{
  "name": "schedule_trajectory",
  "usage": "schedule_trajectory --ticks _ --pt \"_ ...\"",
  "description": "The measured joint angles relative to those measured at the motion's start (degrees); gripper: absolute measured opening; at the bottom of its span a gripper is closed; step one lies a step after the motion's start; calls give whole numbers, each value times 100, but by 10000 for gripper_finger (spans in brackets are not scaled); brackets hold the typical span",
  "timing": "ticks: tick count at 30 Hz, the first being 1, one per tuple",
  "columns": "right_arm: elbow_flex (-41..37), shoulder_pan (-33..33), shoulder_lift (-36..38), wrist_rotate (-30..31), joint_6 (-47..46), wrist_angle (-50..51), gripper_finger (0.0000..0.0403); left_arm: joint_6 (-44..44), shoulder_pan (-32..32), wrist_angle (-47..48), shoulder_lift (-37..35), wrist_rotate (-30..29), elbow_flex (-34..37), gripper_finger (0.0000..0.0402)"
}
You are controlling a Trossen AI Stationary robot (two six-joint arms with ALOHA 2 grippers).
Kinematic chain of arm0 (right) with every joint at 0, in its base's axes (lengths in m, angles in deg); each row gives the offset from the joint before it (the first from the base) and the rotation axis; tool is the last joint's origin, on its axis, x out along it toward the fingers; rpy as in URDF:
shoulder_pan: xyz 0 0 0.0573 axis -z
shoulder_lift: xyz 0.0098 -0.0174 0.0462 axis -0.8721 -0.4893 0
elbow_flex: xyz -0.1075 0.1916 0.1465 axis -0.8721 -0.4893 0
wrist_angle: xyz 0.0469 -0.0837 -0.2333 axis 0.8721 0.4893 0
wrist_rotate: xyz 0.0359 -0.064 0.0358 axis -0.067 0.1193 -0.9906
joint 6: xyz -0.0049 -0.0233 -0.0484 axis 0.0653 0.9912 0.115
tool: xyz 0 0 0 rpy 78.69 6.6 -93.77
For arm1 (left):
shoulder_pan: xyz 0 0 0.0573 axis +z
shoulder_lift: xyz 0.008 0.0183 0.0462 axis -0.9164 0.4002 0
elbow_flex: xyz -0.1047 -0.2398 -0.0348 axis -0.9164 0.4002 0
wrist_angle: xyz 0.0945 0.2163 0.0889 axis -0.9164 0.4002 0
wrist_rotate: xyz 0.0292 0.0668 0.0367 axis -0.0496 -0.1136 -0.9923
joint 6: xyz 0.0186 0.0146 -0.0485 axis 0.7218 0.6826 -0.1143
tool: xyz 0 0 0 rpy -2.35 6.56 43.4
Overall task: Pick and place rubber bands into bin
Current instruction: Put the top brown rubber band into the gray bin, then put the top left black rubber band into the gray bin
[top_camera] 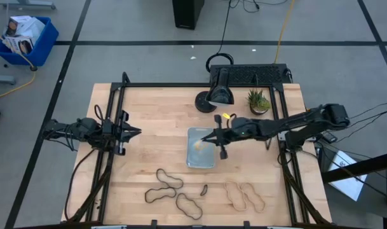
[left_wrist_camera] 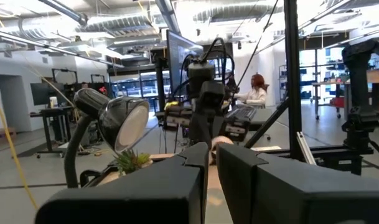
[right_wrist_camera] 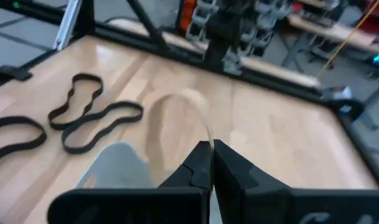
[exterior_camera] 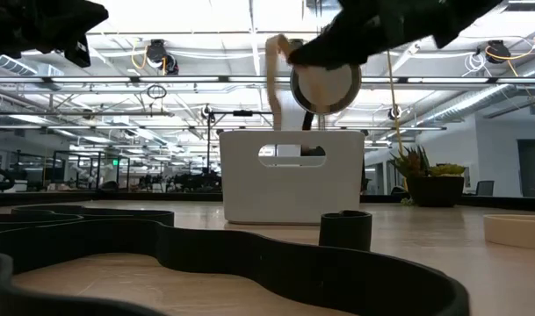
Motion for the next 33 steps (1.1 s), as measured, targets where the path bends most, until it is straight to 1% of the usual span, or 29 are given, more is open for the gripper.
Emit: schedule_trajectory --ticks 7,12,15,19,26,30,33 --pt "-2 104 -550 9 -185 130 0 0 -1 49 0 0 0 42" --pt "-4 100 -688 10 -185 270 0 1 0 63 0 -1 0 42" --pt "-4 100 -677 8 -179 257 8 0 0 68 2 -2 0 42" --pt "-4 51 -651 10 -163 263 38 -35 -2 70 0 -2 0 42" --pt "-4 50 -653 50 -184 232 119 -50 -2 68 1 -4 0 42" --pt "-11 30 -536 451 -301 186 154 -120 0 70 0 -4 0 42" --pt "-11 16 -354 662 -306 224 169 -130 -1 75 0 -4 0 42"
